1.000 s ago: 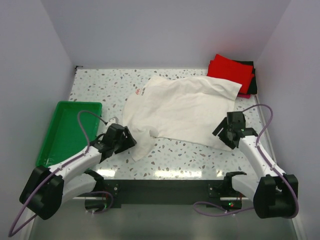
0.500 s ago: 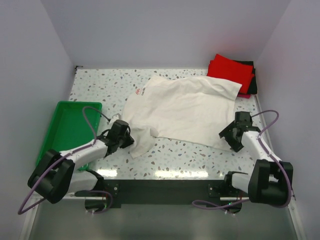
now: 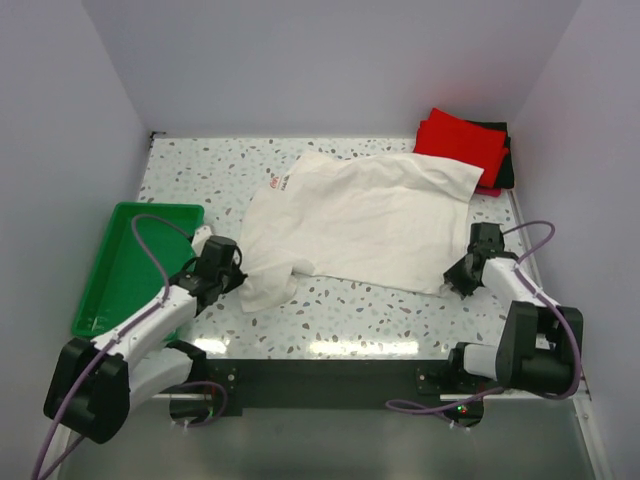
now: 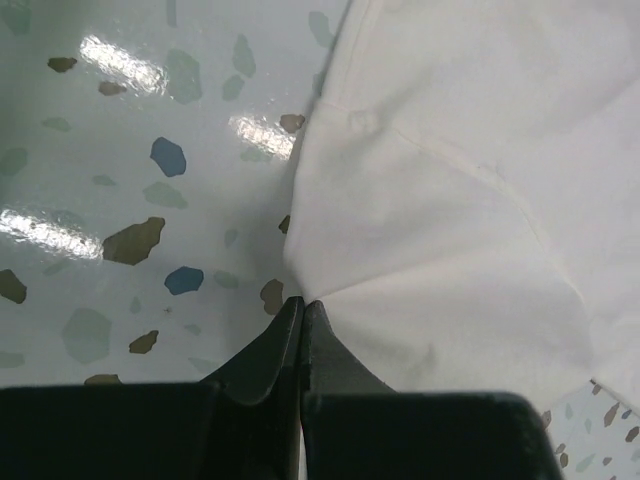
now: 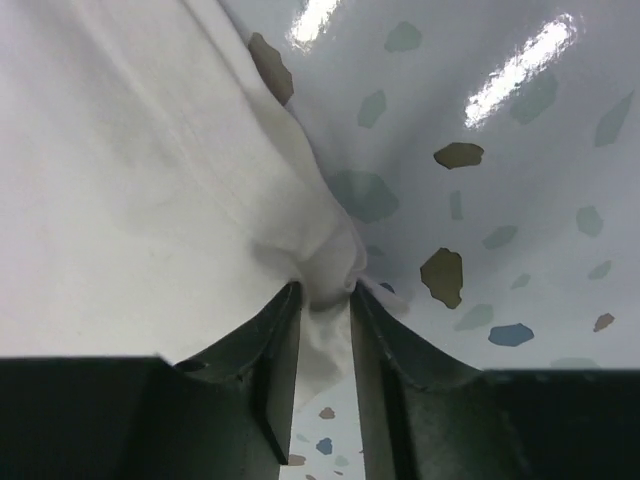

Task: Fold and stack the t-shirts
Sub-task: Flatten the tshirt out

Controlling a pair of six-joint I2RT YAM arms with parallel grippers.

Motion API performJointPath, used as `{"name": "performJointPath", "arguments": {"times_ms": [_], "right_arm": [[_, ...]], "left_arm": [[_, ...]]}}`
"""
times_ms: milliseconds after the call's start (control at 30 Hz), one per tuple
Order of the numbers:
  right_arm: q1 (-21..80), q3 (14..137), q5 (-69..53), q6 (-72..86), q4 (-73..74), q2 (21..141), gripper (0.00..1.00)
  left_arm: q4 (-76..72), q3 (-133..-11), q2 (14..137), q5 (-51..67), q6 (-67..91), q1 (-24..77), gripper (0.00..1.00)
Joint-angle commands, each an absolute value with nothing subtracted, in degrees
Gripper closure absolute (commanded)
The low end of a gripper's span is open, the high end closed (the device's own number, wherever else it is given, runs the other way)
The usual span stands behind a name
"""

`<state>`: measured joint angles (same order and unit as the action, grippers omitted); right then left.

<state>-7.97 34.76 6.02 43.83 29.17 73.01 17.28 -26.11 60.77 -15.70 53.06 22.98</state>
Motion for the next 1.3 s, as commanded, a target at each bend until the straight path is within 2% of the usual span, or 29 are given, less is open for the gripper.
{"name": "performJointPath", "arguments": {"times_ms": [0, 33, 67, 133, 433, 800, 1067, 1267], "right_arm": [[-8.1, 33.1, 2.3, 43.3, 25.0, 76.1, 0.72], [-8.1, 33.6, 1.8, 43.0, 24.6, 76.5, 0.79], [-8.1, 33.8, 1.2, 42.5, 24.4, 76.6, 0.90], [-8.1, 35.0, 0.5, 41.0, 24.5, 76.3, 1.00], [-8.1, 43.8, -3.8, 34.1, 30.5, 66.4, 1.00], [-8.1, 57.1, -9.8, 33.6, 35.4, 53.3, 1.00], [-8.1, 76.4, -11.0, 33.8, 44.5, 49.0, 1.00], [-8.1, 91.1, -12.4, 33.7, 50.7, 51.1, 1.00]], "left_arm": [[20.6, -29.4, 58.1, -17.5, 50.4, 20.5, 1.00], [21.0, -29.7, 57.1, -17.3, 49.8, 19.8, 1.00], [21.7, -30.3, 56.7, -17.2, 49.5, 19.4, 1.00], [22.5, -31.4, 55.2, -17.1, 48.5, 18.5, 1.00], [23.6, -37.3, 47.7, -16.3, 42.0, 17.8, 1.00], [24.8, -57.3, 40.3, -16.9, 33.6, 17.9, 1.00], [22.6, -73.6, 37.5, -9.7, 30.9, 17.9, 1.00], [23.4, -84.4, 39.3, -7.7, 30.3, 17.9, 1.00]]}}
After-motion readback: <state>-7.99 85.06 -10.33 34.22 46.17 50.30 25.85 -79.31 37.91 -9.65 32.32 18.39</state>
